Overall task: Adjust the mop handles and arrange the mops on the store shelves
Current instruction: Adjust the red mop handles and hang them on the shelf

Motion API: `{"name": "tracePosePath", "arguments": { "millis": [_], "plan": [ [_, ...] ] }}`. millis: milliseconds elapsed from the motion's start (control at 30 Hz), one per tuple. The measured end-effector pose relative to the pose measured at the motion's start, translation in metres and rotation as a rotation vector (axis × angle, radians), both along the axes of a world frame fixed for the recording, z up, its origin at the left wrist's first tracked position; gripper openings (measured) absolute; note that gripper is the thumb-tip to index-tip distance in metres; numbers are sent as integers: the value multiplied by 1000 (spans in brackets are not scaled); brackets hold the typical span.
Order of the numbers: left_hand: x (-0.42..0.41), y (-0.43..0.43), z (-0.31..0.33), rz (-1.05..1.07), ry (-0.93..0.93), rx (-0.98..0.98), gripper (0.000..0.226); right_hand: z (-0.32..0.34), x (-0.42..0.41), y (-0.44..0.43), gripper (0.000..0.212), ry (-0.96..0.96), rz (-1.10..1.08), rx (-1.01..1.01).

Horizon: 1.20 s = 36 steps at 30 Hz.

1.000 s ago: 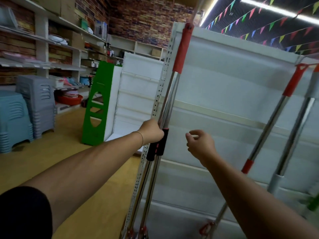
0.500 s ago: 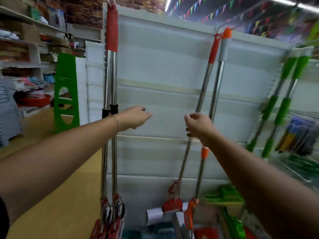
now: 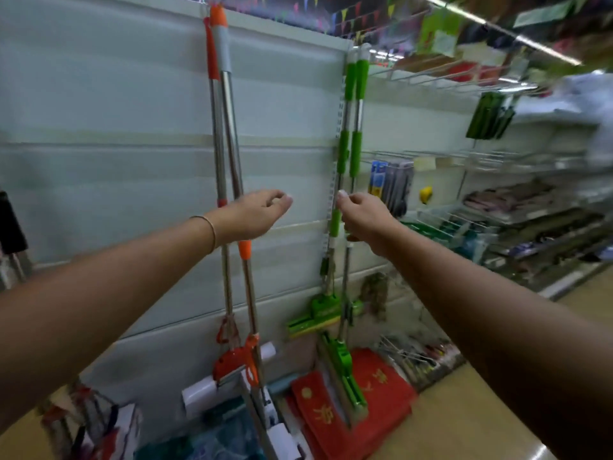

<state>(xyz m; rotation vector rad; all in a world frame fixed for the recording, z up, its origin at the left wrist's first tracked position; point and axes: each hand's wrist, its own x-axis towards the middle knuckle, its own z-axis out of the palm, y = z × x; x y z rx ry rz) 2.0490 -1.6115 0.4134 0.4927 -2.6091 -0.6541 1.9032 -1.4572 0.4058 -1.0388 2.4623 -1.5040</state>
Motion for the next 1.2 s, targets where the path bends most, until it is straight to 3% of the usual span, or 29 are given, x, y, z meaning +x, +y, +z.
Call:
{"name": "tracePosePath", "arguments": {
  "millis": [200, 500, 1033, 1200],
  "plan": [
    [-81, 64, -10, -172, -77, -102, 47, -5, -47, 89, 49, 4, -173, 17],
    [-188, 146, -28, -461, -116, -38, 46, -16, -99, 187, 43, 112, -443, 159],
    [-410, 192, -55, -683, -132, -4, 56, -44, -254, 225, 39, 20, -703, 236],
    [-468, 203, -48, -725, -62, 32, 52, -40, -296, 238, 36, -15, -763, 166]
  ]
}}
